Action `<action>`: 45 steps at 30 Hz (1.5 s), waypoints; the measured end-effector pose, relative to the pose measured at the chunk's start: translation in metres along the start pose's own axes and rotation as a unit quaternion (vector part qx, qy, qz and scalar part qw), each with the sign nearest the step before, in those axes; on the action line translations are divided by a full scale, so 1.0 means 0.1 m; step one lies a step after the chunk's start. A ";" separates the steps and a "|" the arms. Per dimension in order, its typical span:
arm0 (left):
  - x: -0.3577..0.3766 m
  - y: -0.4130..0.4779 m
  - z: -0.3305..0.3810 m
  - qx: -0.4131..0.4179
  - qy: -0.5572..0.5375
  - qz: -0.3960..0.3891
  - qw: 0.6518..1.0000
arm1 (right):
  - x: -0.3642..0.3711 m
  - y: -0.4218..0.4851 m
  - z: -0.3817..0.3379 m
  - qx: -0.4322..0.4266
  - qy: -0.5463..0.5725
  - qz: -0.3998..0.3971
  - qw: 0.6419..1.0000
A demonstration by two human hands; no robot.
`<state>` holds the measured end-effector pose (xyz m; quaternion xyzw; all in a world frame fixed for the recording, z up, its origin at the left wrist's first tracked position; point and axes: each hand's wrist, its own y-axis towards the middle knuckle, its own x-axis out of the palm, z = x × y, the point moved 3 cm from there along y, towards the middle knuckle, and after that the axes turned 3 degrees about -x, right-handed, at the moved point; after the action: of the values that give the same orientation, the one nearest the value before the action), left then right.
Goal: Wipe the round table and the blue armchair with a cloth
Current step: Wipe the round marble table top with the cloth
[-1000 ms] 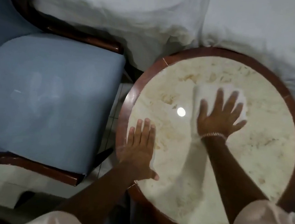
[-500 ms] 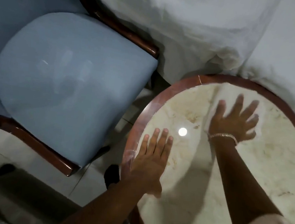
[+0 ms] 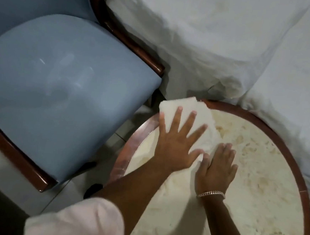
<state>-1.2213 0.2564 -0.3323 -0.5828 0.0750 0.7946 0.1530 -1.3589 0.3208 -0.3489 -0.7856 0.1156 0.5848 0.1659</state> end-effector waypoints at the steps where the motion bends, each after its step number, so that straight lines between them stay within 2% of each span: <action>1: 0.02 0.16 -0.02 -0.017 0.013 0.022 1.000 | 0.05 -0.03 0.02 -0.013 -0.019 -0.004 1.000; 4: 0.04 0.36 -0.09 -0.034 0.047 0.034 0.998 | 0.08 -0.07 0.06 -0.017 -0.058 0.008 0.998; 6: 0.02 0.18 -0.13 -0.049 0.041 0.045 0.997 | 0.05 -0.07 0.03 -0.017 -0.069 0.005 0.997; 9: -0.01 -0.62 -0.25 -0.095 0.045 0.035 0.994 | -0.01 -0.09 -0.06 -0.024 -0.064 -0.012 0.998; 12: -0.06 -1.29 -0.37 -0.089 0.081 -0.020 0.993 | -0.01 -0.12 -0.06 -0.024 -0.068 -0.006 0.997; 16: -0.08 -0.65 -0.41 -0.092 0.096 -0.005 0.991 | 0.03 -0.13 -0.02 -0.027 -0.080 0.005 0.996; 19: -0.05 -0.50 -0.39 -0.155 0.055 0.013 0.986 | 0.03 -0.12 -0.02 -0.026 -0.085 0.007 0.996; 21: 0.02 -0.97 -0.33 -0.169 0.065 0.026 0.983 | 0.00 -0.11 -0.04 -0.028 -0.087 0.001 0.996; 26: 0.13 -2.62 0.00 -0.191 0.053 -0.005 0.980 | -0.03 -0.10 -0.05 -0.030 -0.067 -0.012 0.997; 28: 0.12 -2.54 -0.07 -0.183 0.042 -0.009 0.982 | -0.01 -0.11 -0.03 -0.028 -0.063 -0.006 0.998; 30: 0.06 -2.03 -0.25 -0.183 0.045 0.026 0.982 | 0.02 -0.11 -0.01 -0.031 -0.064 0.008 0.997; 33: -0.01 -1.48 -0.51 -0.232 0.052 0.034 0.971 | 0.04 -0.09 0.01 -0.034 -0.054 0.016 0.998; 37: 0.13 -2.27 -0.10 -0.220 0.034 0.012 0.975 | 0.06 -0.07 0.03 -0.030 -0.053 0.011 0.998; 41: 0.12 -2.99 0.41 -0.185 -0.011 -0.093 0.978 | 0.04 -0.06 0.01 -0.028 -0.048 -0.019 0.998; 43: -0.04 -2.87 0.46 -0.190 -0.024 -0.088 0.978 | -0.01 -0.03 0.03 -0.028 -0.022 -0.051 0.998; 45: -0.29 -2.59 0.35 -0.206 -0.073 -0.025 0.975 | -0.10 -0.23 -0.05 -0.086 0.036 -0.077 0.993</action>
<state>-1.1594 0.5062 -0.2783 -0.5436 -0.1162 0.8295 0.0542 -1.3489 0.3404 -0.3350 -0.8241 0.0100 0.5494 0.1375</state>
